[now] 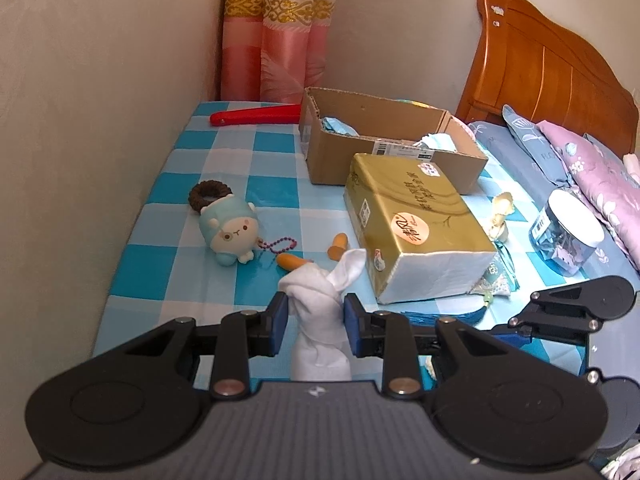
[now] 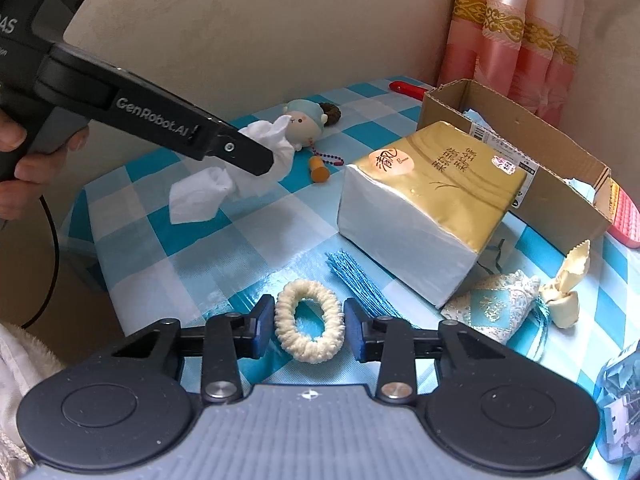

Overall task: Organize soft objects
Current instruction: 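Carry the white cloth into the cardboard box and open the left gripper while the right gripper lifts the ring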

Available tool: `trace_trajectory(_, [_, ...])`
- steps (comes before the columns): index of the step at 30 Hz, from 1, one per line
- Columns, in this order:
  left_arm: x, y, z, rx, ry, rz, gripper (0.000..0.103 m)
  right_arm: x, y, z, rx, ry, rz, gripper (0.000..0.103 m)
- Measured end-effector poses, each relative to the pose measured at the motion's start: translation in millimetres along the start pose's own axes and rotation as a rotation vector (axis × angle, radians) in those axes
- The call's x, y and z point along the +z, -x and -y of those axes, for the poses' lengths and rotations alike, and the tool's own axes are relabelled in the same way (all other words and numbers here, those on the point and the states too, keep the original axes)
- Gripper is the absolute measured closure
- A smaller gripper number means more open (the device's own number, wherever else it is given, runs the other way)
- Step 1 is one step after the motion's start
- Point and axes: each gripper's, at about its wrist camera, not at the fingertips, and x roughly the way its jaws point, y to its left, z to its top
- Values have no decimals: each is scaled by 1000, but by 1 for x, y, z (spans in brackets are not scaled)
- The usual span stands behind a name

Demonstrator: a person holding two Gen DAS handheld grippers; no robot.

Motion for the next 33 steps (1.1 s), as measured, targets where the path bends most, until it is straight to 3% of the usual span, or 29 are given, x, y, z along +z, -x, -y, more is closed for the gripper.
trace_trajectory(9, [8, 18, 17, -10, -57, -5, 74, 4, 22, 9, -8, -25, 20, 61])
trace_trajectory(19, [43, 24, 44, -69, -122, 67, 74, 10, 56, 37, -52, -67, 71, 61])
trace_trajectory(27, [102, -9, 75, -132, -201, 108, 74, 11, 71, 60, -99, -94, 108, 61])
trace_trajectory(33, [147, -49, 95, -131, -248, 103, 74, 7, 79, 70, -128, -112, 114, 61])
